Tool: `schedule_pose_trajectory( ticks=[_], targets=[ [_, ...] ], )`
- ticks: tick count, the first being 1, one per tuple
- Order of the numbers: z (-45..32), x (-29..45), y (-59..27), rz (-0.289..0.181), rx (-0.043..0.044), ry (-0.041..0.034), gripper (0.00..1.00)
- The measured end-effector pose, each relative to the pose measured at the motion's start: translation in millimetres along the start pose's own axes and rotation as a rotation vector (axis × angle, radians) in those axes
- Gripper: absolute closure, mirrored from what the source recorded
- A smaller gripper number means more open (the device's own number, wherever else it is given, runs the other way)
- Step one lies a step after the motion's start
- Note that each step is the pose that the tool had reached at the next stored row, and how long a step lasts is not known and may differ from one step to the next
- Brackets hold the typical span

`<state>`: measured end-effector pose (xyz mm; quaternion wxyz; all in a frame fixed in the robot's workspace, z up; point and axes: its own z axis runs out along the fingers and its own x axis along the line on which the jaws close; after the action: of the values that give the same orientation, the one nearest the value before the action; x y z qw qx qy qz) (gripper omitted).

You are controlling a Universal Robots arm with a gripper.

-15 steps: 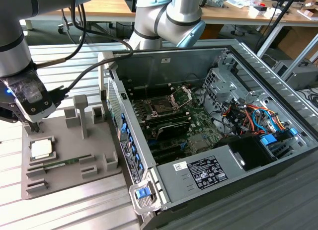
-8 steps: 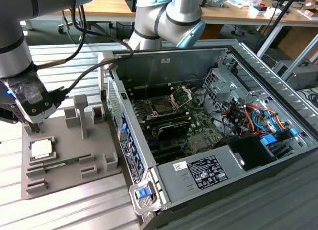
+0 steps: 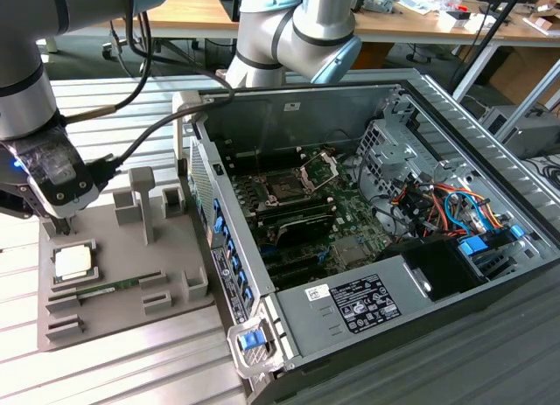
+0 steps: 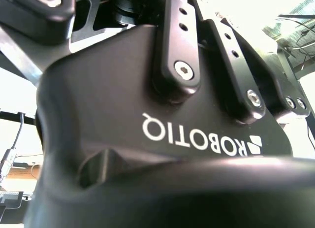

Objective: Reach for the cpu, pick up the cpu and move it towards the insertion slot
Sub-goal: 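Pick up the cpu and move it towards the insertion slot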

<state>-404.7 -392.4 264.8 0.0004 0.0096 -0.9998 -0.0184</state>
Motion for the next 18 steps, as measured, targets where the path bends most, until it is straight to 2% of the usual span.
schedule_pose_trajectory(
  ticks=[18],
  targets=[
    [4.3,0.0,-0.2,0.0,0.0,0.0,0.89]
  ],
)
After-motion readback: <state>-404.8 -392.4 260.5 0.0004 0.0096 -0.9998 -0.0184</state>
